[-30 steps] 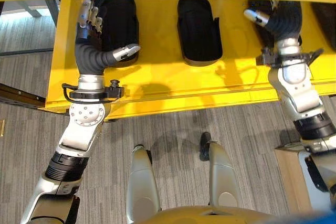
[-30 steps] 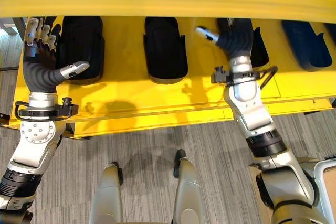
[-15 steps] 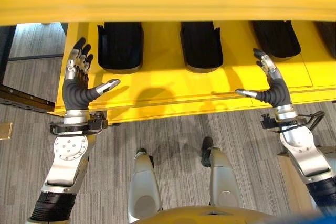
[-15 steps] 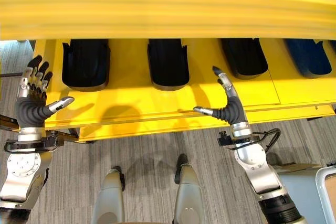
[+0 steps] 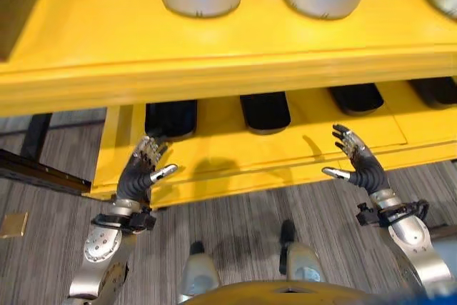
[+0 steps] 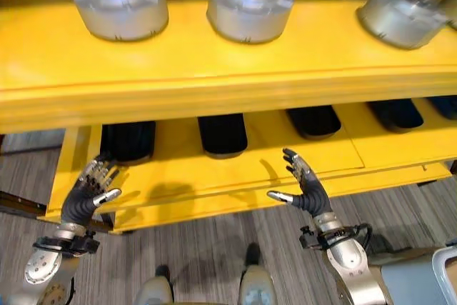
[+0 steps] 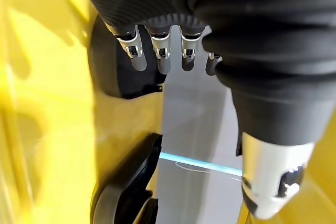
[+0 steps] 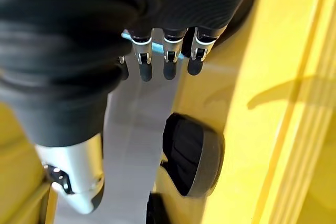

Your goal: Move parts from the plastic box to the shelf.

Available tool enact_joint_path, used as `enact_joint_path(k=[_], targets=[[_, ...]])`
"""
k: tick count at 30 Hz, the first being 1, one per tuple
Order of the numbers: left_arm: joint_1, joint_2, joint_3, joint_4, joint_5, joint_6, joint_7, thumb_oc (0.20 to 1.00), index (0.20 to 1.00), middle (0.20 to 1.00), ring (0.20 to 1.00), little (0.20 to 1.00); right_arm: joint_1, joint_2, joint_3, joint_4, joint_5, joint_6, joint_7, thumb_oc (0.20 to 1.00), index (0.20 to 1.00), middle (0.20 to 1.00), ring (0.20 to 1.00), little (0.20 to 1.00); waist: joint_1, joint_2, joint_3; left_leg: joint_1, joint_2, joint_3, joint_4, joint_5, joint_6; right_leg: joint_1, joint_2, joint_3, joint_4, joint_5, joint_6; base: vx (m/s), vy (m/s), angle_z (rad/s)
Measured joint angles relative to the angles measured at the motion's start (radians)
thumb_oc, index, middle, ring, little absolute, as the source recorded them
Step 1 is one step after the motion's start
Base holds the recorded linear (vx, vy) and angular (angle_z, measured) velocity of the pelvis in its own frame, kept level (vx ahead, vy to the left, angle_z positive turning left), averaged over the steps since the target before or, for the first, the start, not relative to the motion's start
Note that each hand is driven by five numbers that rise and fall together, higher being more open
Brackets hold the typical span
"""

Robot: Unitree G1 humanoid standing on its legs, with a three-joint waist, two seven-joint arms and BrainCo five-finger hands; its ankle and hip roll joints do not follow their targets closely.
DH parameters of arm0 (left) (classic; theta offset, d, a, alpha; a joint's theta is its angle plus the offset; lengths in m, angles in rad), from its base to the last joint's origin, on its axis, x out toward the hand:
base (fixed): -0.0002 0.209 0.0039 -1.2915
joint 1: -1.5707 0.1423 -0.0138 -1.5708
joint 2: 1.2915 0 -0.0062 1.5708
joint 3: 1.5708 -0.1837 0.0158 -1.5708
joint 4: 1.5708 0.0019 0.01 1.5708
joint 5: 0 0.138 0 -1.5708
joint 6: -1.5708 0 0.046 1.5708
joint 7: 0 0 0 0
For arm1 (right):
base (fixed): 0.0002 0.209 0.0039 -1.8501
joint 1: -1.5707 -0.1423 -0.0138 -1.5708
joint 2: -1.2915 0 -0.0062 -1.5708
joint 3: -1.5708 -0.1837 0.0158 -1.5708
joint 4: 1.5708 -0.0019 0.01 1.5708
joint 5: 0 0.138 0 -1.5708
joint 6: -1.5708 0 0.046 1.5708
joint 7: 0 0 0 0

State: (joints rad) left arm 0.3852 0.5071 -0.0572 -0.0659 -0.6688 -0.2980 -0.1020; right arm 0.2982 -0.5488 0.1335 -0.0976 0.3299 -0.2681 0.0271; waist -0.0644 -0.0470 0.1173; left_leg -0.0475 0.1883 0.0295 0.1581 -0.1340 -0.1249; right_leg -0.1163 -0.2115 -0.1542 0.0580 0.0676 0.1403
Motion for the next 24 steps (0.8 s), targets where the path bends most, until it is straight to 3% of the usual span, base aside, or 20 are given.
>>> enact_joint_path(k=[4, 10, 24], targets=[[0.014, -0.064, -0.031, 0.067, -0.042, 0.035, -0.015, 1.0, 1.0, 1.0, 1.0, 1.0, 0.015, 0.024, 0.023, 0.079, 0.035, 0.018, 0.01, 1.0, 1.0, 1.0, 1.0, 1.0, -0.001, 0.005, -0.08, 0.068, -0.002, 0.021, -0.116, 0.051, -0.002, 0.037, 0.007, -0.001, -0.07, 0.028, 0.004, 0.01, 0.009, -0.04], [0.021, -0.102, -0.047, 0.103, -0.078, 0.077, -0.024, 1.0, 1.0, 1.0, 1.0, 1.0, 0.013, 0.088, 0.079, 0.125, 0.132, 0.058, 0.021, 1.0, 1.0, 1.0, 1.0, 1.0, 0.003, -0.01, -0.137, 0.107, -0.006, 0.048, -0.197, 0.089, -0.001, 0.063, 0.011, 0.003, -0.138, 0.062, 0.008, 0.0, 0.019, -0.08], [0.023, -0.108, -0.061, 0.139, -0.078, 0.098, -0.024, 1.0, 1.0, 1.0, 1.0, 1.0, 0.01, 0.102, 0.125, 0.139, 0.18, 0.087, 0.04, 1.0, 1.0, 1.0, 1.0, 1.0, 0.01, -0.015, -0.15, 0.172, -0.011, 0.084, -0.24, 0.105, 0.004, 0.09, 0.013, 0.033, -0.15, 0.074, 0.013, 0.0, 0.017, -0.06]])
